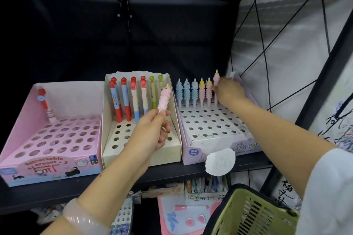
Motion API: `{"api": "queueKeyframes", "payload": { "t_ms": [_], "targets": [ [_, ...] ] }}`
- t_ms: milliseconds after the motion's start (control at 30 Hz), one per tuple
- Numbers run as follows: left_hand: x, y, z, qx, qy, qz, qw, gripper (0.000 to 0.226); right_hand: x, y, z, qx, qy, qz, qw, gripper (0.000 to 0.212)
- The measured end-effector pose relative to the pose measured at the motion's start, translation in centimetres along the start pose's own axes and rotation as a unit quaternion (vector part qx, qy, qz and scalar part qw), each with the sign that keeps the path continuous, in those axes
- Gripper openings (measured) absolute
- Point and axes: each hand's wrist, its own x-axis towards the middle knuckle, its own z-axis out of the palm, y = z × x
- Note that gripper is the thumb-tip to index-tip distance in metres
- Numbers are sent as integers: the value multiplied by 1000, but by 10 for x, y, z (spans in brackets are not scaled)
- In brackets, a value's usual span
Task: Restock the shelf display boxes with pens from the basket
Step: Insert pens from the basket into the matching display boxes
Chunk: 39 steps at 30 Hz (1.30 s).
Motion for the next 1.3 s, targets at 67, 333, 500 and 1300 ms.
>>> {"api": "queueKeyframes", "payload": {
  "t_ms": [67,333,500,1300],
  "targets": [
    [-1,0,-2,6,-4,9,1000,18,-5,-2,-2,-62,-33,-8,998,30],
    [-7,4,0,33,-7,40,999,8,-38,-4,-24,143,-54,-94,984,38],
    [-11,7,7,30,-19,53,998,10,-83,-39,-47,485,-175,-206,832,26],
    [-12,7,-17,275,-35,154,948,27,-31,-5,-18,361,86,-53,927,19]
  ]
}}
